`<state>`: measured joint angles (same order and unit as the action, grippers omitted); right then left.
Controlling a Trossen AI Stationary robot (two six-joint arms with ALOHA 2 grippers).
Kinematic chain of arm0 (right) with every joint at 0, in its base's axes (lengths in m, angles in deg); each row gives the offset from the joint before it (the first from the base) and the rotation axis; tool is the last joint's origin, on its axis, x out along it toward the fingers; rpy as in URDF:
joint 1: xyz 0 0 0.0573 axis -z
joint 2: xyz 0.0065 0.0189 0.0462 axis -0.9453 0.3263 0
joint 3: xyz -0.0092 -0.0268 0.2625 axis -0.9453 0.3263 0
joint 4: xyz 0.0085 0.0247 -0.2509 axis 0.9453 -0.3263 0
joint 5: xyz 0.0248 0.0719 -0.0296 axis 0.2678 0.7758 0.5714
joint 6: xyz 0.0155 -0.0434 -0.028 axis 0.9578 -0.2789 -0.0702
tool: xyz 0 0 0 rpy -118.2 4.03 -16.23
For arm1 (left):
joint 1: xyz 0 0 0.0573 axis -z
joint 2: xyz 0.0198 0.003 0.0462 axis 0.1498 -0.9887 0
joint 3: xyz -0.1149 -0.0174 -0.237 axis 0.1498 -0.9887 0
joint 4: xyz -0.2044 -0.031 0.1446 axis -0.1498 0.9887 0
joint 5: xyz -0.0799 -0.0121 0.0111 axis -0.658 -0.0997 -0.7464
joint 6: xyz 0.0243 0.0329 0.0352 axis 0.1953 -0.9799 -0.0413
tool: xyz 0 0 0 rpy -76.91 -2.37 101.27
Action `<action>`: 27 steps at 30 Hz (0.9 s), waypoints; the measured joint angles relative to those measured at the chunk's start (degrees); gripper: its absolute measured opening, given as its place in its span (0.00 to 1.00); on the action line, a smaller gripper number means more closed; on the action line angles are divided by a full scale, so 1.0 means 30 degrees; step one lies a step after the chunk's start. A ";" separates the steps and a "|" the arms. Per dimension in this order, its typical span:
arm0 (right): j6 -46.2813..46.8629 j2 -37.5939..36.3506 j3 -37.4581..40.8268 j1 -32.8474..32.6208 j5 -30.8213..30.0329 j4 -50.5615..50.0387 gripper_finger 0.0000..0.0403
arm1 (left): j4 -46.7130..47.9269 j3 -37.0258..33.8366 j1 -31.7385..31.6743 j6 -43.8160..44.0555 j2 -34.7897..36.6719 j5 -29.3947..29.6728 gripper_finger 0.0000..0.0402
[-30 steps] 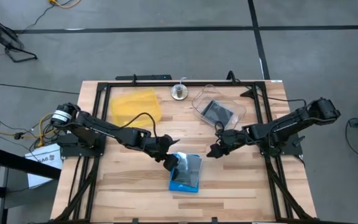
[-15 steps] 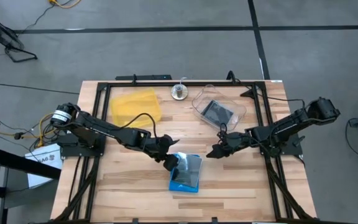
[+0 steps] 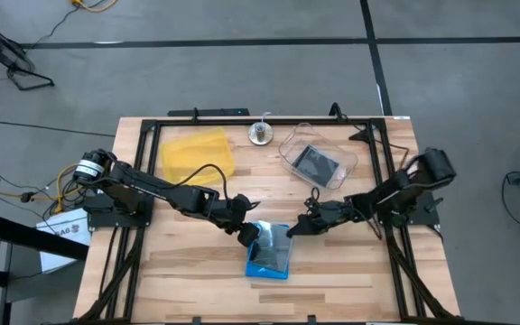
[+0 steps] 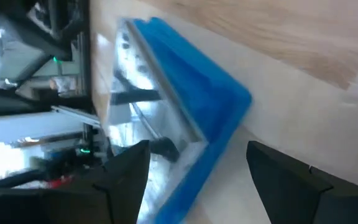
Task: Pick & place jewel cases by type
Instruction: Put the black CD case into the transparent bin
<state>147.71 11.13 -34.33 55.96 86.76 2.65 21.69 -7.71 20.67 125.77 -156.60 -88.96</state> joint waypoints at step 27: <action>0.0049 0.2488 -0.0460 -0.0082 0.0038 0.4172 0.07 | -0.0075 0.0007 0.0058 -0.0046 -0.2135 -0.0867 0.64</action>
<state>147.86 18.60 -35.71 55.71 86.87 15.17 21.47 -7.69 20.84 125.63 -163.01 -91.56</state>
